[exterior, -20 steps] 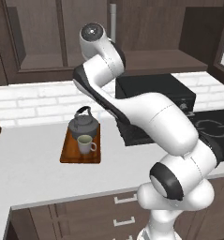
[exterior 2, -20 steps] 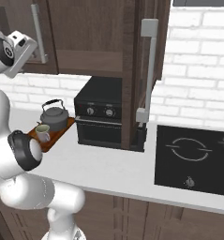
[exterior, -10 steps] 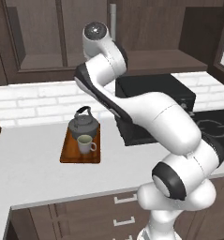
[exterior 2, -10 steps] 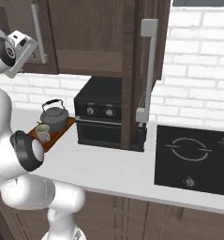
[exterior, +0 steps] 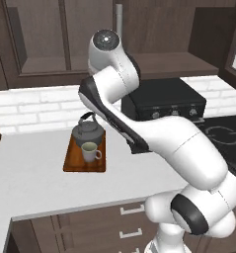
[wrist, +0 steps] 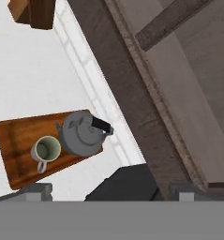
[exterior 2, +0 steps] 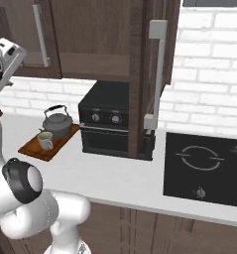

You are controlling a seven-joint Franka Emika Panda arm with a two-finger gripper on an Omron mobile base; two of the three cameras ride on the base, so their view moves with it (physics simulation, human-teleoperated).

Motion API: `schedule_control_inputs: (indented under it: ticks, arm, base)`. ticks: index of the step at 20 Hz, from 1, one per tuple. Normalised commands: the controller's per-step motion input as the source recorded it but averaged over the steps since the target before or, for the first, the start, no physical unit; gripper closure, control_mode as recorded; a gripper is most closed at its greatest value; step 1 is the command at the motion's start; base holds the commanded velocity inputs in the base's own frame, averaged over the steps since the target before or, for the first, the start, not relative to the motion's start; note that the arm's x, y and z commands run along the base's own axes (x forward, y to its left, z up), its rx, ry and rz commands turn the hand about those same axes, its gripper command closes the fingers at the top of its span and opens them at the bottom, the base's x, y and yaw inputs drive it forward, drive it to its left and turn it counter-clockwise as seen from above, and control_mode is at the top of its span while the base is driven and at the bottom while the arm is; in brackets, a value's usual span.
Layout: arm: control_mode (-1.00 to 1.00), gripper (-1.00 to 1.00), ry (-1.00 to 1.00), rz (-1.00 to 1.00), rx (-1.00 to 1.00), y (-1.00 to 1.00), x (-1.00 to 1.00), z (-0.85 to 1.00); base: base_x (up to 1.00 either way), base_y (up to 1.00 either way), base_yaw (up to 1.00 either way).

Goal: Pick the kettle from the counter and place it on the tray. Then pick the mug from the cabinet and place it on the tray. Then close the cabinet doors.

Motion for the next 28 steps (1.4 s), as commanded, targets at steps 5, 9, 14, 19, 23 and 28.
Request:
schedule_control_inputs:
  ticks: [5,9,14,19,23,28]
  arm:
    - [-1.00,-1.00,-0.12,-0.07,0.00,-0.05,-0.78,0.01]
    - [-1.00,-1.00,-0.28,-0.13,0.08,-0.20,-0.82,0.00]
    - [-1.00,-1.00,-0.21,-0.27,0.26,-0.27,-0.78,0.01]
    - [-1.00,-1.00,-0.11,-0.33,0.39,-0.28,-0.66,0.12]
    - [-1.00,-1.00,-0.04,-0.30,0.49,-0.37,-0.46,0.35]
    - [-1.00,-1.00,0.02,-0.39,0.45,-0.44,-0.33,0.40]
  base:
    - [0.00,0.00,0.00]
    - [0.00,0.00,0.00]
    - [0.00,0.00,0.00]
    - [0.00,0.00,0.00]
    - [0.00,0.00,0.00]
    - [0.00,0.00,0.00]
